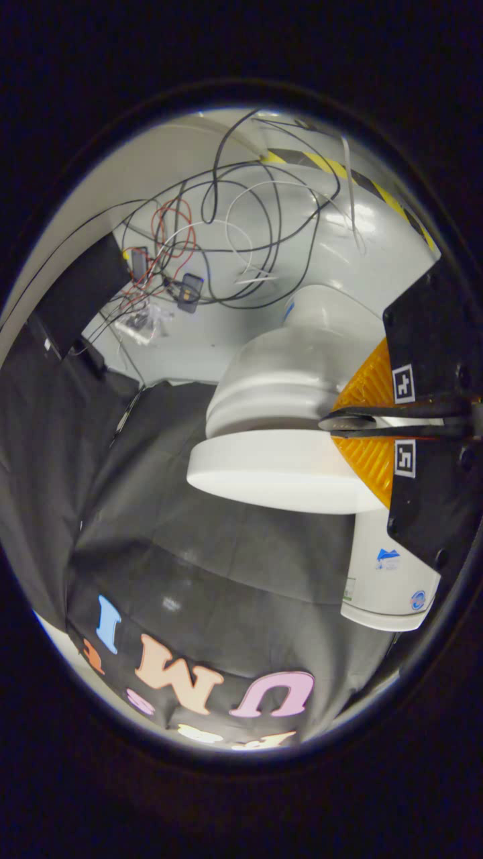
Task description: Open the toilet lid.
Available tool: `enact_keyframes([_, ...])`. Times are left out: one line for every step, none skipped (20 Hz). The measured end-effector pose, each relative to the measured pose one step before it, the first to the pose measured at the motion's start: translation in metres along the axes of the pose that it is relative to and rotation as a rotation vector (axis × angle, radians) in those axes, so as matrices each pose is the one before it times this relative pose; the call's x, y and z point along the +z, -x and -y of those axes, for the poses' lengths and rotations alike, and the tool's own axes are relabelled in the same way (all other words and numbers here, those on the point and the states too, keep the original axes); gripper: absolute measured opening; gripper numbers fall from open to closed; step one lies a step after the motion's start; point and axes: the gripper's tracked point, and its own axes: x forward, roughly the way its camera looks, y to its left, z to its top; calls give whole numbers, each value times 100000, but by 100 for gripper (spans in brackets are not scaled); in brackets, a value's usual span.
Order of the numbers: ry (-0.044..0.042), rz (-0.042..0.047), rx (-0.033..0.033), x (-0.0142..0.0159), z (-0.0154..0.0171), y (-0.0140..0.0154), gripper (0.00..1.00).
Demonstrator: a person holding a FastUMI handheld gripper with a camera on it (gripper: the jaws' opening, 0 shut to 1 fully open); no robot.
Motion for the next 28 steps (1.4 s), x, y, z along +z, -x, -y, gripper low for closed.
enact_keyframes([2435, 1379, 879, 186, -927, 475, 5])
enact_keyframes([2616, 1023, 213, 183, -774, 309, 5])
enact_keyframes([2557, 1495, 66, 176, -753, 310, 6])
enact_keyframes([1889, 1640, 1126, 298, -909, 302, 6])
enact_keyframes([1446, 2070, 2796, 420, -1483, 295, 6])
enact_keyframes([2312, 1475, 3149, 337, -1520, 253, 6])
enact_keyframes([4123, 921, 3143, 206, -1762, 96, 6])
enact_keyframes([5248, -540, 2365, 114, -1540, 149, 6])
enact_keyframes([6150, 928, 1752, 266, -1270, 418, 5])
enact_keyframes([5022, -849, 437, -116, -762, -2, 5])
enact_keyframes([4163, 1035, 969, 114, -601, 451, 5])
enact_keyframes([2126, 385, 1805, 185, -774, -71, 5])
enact_keyframes([1620, 1053, 1683, 165, -1125, 261, 6])
enact_keyframes([2252, 782, 908, 153, -764, 45, 6])
enact_keyframes([2923, 232, 848, 59, -741, 169, 6])
enact_keyframes([3456, -518, 833, 101, -780, 137, 6])
enact_keyframes([3858, -113, 706, 110, -832, 60, 6])
enact_keyframes([4133, -102, 1298, 194, -1105, 87, 7])
enact_keyframes([3582, 378, 1952, 154, -1218, 41, 8])
enact_keyframes([3770, 95, 2595, 209, -1393, 11, 8])
enact_keyframes([3922, 537, 2810, 94, -1539, -114, 10])
enact_keyframes([3990, 719, 3124, 263, -1368, -10, 11])
enact_keyframes([3065, 419, 3048, 68, -1225, 1, 12])
enact_keyframes([2095, 573, 2824, 142, -1336, -60, 12])
enact_keyframes([1572, 365, 2709, 177, -1140, -265, 12])
enact_keyframes([1799, 94, 2391, 98, -962, -262, 12])
enact_keyframes([2050, 112, 2564, 9, -1045, -233, 12])
enact_keyframes([2410, -443, 2420, 56, -962, -371, 12])
